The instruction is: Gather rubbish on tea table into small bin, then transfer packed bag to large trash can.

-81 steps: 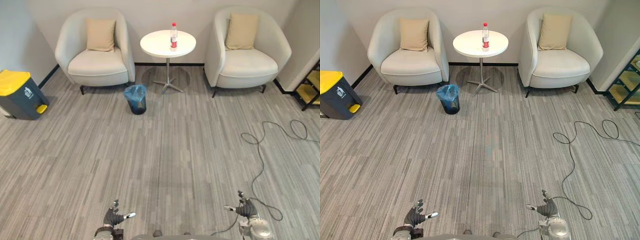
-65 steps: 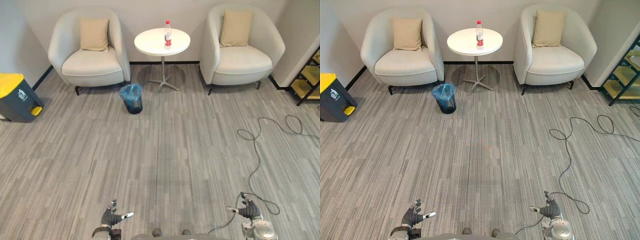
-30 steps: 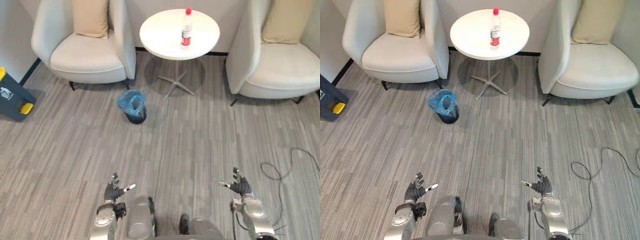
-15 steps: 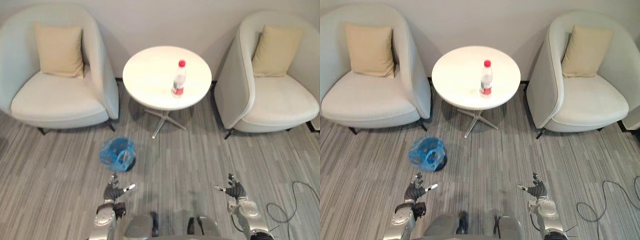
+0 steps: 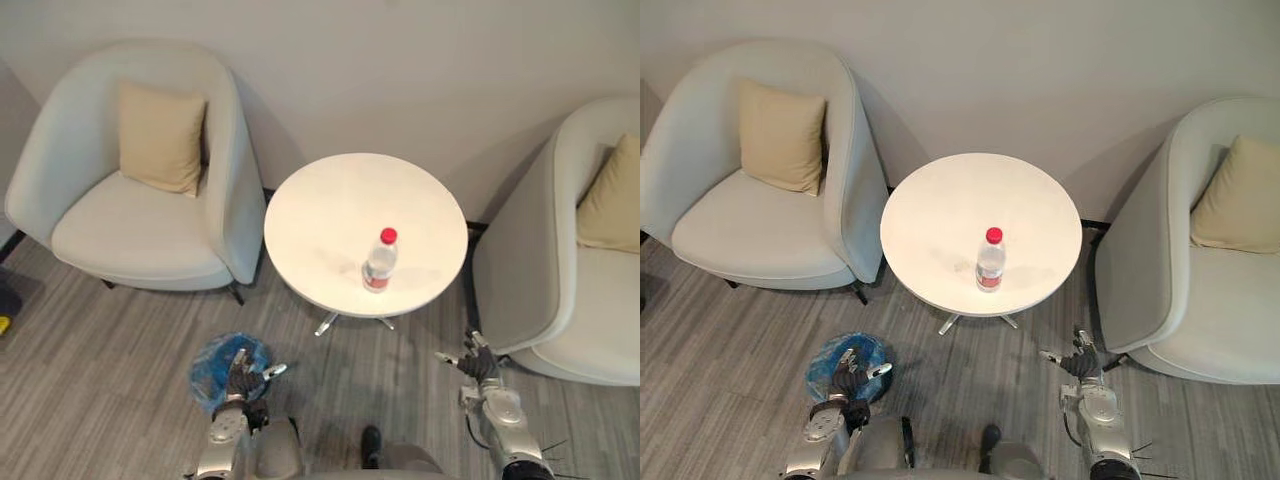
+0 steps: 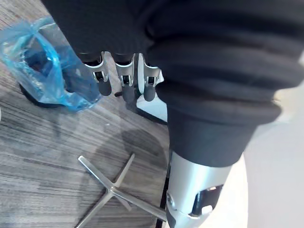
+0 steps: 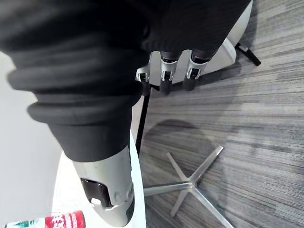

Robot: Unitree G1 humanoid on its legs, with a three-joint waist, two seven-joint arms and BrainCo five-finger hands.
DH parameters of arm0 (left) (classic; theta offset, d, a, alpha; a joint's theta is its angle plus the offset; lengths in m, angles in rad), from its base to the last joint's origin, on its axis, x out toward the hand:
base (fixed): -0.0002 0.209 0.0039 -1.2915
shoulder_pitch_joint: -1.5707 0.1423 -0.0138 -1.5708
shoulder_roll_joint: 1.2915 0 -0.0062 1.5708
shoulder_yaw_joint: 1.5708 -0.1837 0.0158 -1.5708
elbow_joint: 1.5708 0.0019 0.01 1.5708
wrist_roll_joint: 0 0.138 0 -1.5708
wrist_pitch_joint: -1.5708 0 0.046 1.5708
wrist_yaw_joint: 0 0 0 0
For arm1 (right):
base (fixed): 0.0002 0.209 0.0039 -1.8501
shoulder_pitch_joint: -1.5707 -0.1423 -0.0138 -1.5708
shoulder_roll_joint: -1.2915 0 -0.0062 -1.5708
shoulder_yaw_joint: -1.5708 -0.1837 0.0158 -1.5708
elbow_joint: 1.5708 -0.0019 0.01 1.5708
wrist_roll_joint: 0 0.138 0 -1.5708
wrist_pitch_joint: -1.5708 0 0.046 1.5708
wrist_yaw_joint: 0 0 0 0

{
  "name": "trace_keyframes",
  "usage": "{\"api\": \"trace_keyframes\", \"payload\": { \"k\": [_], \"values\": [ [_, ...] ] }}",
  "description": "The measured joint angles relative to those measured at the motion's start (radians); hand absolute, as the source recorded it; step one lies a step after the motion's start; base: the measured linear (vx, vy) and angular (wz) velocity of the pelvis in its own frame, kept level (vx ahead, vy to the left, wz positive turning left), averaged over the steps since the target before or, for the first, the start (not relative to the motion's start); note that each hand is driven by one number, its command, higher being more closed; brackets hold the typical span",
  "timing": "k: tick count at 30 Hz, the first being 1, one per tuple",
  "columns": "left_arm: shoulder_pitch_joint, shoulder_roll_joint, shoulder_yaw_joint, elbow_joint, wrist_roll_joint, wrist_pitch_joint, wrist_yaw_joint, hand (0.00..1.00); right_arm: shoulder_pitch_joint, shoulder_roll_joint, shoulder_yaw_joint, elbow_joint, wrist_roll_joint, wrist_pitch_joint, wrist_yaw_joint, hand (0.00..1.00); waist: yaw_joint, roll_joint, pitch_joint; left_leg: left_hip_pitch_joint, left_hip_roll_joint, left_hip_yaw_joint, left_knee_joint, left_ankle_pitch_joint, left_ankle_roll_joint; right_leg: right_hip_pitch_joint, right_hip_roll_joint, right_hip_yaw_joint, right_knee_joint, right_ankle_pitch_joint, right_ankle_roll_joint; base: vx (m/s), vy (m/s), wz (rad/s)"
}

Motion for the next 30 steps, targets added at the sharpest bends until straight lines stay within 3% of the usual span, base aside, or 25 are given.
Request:
{"api": "trace_keyframes", "payload": {
  "k": [2, 4, 10, 14, 23, 26, 27, 30],
  "values": [
    [0.015, 0.022, 0.000, -0.002, 0.002, -0.001, 0.000, 0.00, 0.010, 0.007, 0.001, -0.006, -0.006, 0.001, 0.001, 0.00, 0.001, -0.035, -0.004, 0.038, -0.048, 0.008, -0.058, 0.007, 0.007, -0.003, -0.043, 0.017, 0.006, -0.019, 0.025, 0.14, 0.125, 0.05],
    [0.041, 0.035, 0.000, -0.002, 0.009, -0.001, 0.000, 0.00, 0.007, 0.006, 0.000, -0.039, -0.015, 0.000, -0.006, 0.00, 0.002, -0.049, -0.009, 0.065, -0.076, 0.031, -0.092, 0.009, 0.011, -0.004, -0.070, 0.037, 0.008, -0.028, 0.039, 0.10, 0.111, -0.14],
    [0.091, 0.067, -0.001, 0.014, 0.050, -0.001, -0.004, 0.00, 0.004, 0.004, 0.002, -0.217, -0.082, -0.033, -0.038, 0.00, -0.001, -0.052, -0.013, 0.102, -0.112, 0.045, -0.155, 0.018, 0.024, -0.010, -0.091, 0.067, -0.004, -0.031, 0.046, 0.03, 0.034, -0.13],
    [0.113, 0.070, -0.029, 0.030, 0.069, -0.002, -0.021, 0.00, -0.011, -0.006, 0.047, -0.220, -0.132, -0.058, -0.055, 0.00, 0.000, -0.052, -0.026, 0.097, -0.117, 0.041, -0.171, 0.020, 0.027, -0.021, -0.091, 0.070, -0.014, -0.031, 0.046, 0.03, -0.014, -0.03],
    [0.125, 0.082, -0.044, 0.067, 0.069, -0.008, -0.024, 0.00, -0.146, -0.012, 0.154, -0.196, -0.167, -0.065, -0.069, 0.00, 0.005, -0.044, -0.027, 0.055, -0.129, 0.002, -0.180, 0.024, 0.031, -0.034, -0.091, 0.041, -0.042, -0.024, 0.046, 0.04, -0.009, 0.08],
    [0.123, 0.082, -0.062, 0.076, 0.067, -0.012, -0.025, 0.00, -0.239, -0.018, 0.193, -0.116, -0.168, -0.066, -0.083, 0.00, 0.030, -0.032, -0.021, 0.040, -0.132, -0.012, -0.182, 0.030, 0.035, -0.038, -0.091, 0.031, -0.041, -0.023, 0.046, 0.01, -0.008, 0.18],
    [0.124, 0.082, -0.067, 0.077, 0.067, -0.022, -0.024, 0.00, -0.285, -0.020, 0.204, -0.078, -0.168, -0.066, -0.089, 1.00, 0.031, -0.023, -0.015, 0.031, -0.137, -0.028, -0.186, 0.040, 0.038, -0.038, -0.094, 0.016, -0.041, -0.022, 0.046, -0.01, -0.003, 0.29],
    [0.124, 0.080, -0.072, 0.085, 0.066, -0.029, -0.023, 0.00, -0.377, -0.029, 0.237, -0.009, -0.165, -0.065, -0.106, 1.00, 0.036, -0.002, 0.003, 0.025, -0.141, -0.039, -0.206, 0.061, 0.040, -0.047, -0.095, 0.006, -0.042, -0.007, 0.042, -0.05, 0.013, 0.17]
  ]
}}
